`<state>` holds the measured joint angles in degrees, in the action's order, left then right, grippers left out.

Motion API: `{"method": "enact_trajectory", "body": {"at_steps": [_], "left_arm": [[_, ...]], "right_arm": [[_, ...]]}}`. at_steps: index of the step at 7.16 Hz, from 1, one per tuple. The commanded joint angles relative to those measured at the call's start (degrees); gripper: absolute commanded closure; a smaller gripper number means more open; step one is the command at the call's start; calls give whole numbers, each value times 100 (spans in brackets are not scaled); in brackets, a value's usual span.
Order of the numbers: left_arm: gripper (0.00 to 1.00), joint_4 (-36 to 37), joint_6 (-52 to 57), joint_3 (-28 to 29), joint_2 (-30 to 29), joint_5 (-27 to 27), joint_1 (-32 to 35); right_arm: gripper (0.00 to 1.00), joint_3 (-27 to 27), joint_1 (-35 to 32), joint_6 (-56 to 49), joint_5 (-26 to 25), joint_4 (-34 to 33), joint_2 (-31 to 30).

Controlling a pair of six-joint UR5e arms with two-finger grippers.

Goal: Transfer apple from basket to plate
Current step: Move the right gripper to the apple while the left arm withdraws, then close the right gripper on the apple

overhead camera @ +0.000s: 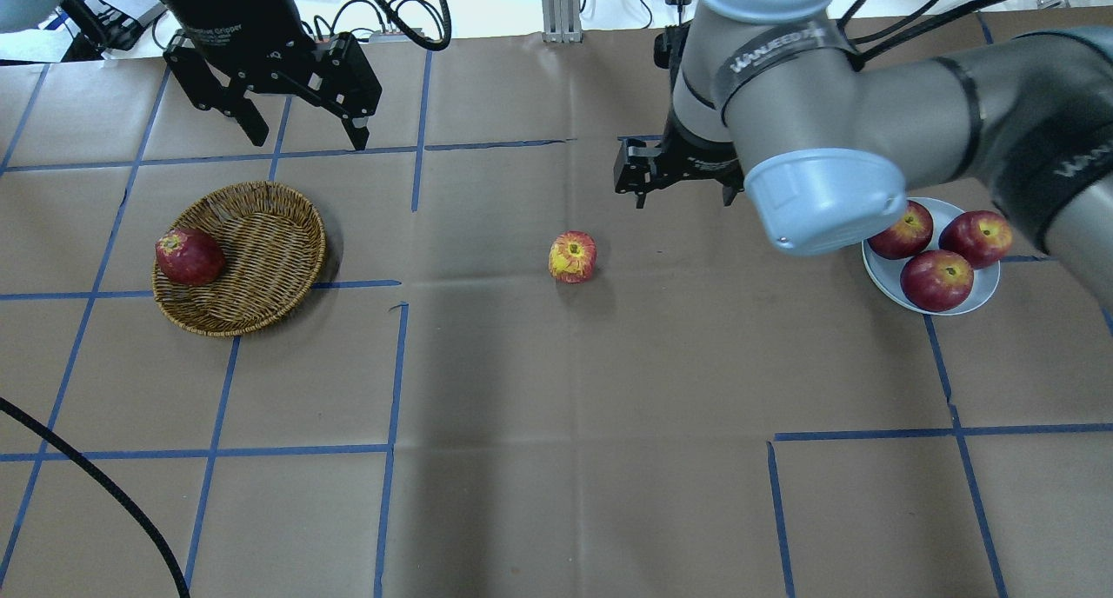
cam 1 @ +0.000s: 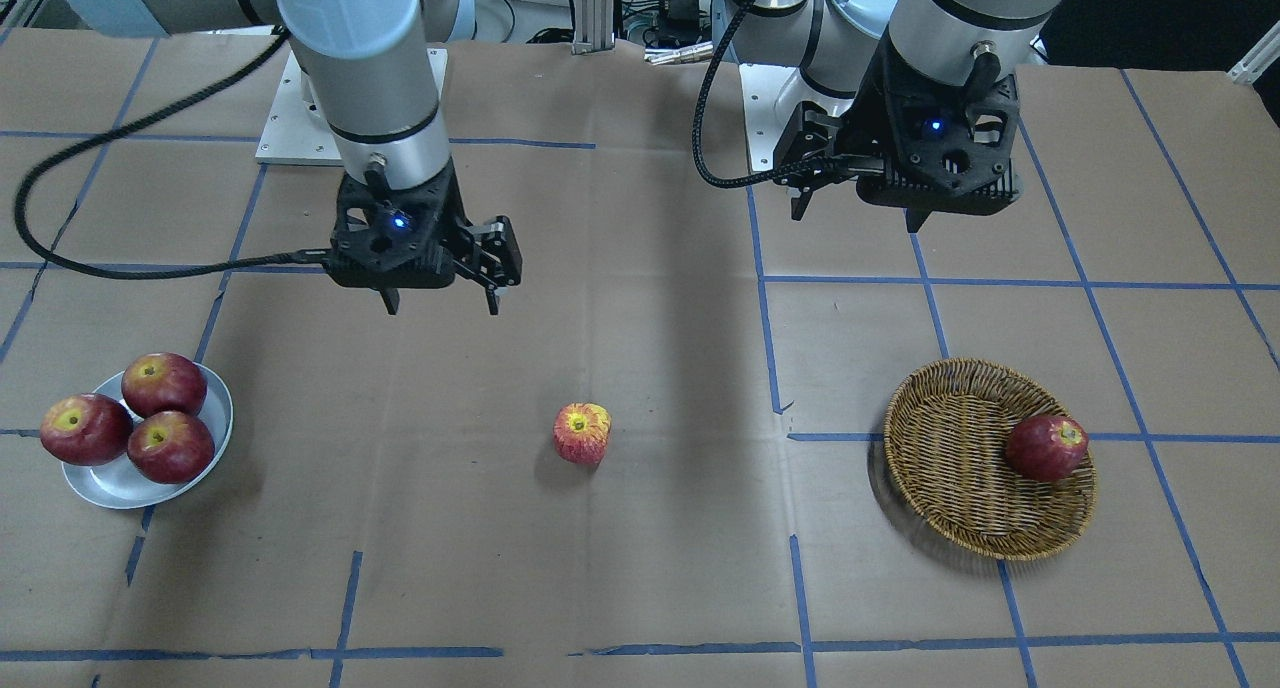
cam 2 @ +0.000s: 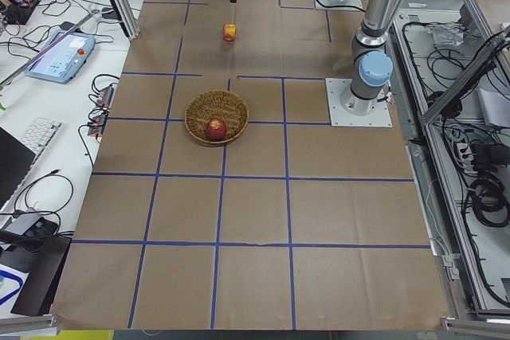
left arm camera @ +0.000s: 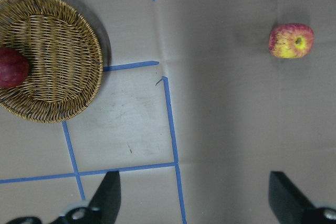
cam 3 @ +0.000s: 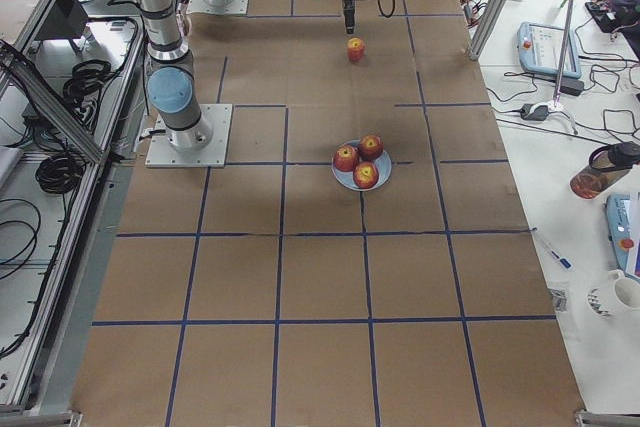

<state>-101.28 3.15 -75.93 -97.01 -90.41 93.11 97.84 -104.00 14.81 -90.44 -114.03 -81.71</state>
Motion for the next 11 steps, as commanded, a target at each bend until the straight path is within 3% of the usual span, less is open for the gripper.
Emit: {"method": "enact_trajectory", "body": {"at_steps": [1,5,8,9,11], "left_arm": [[1,266,10,-299,120,-29,14],[1,363,-8,-483,138,-12,76],[1,381,-17,-458,85,-3,76],[1,381,-8,-475,120,-12,76],[1,381,-17,-493,129,-3,76]], "right_arm": [[0,-11,-558,662,-35,-757,680],[0,33,-999,1033,-378,-2041,1893],[0,77,-999,1024,-387,-2246,2186],[10,77,-999,1024,-396,-2237,2220],[43,42,-964,963,-413,-2211,2265]]}}
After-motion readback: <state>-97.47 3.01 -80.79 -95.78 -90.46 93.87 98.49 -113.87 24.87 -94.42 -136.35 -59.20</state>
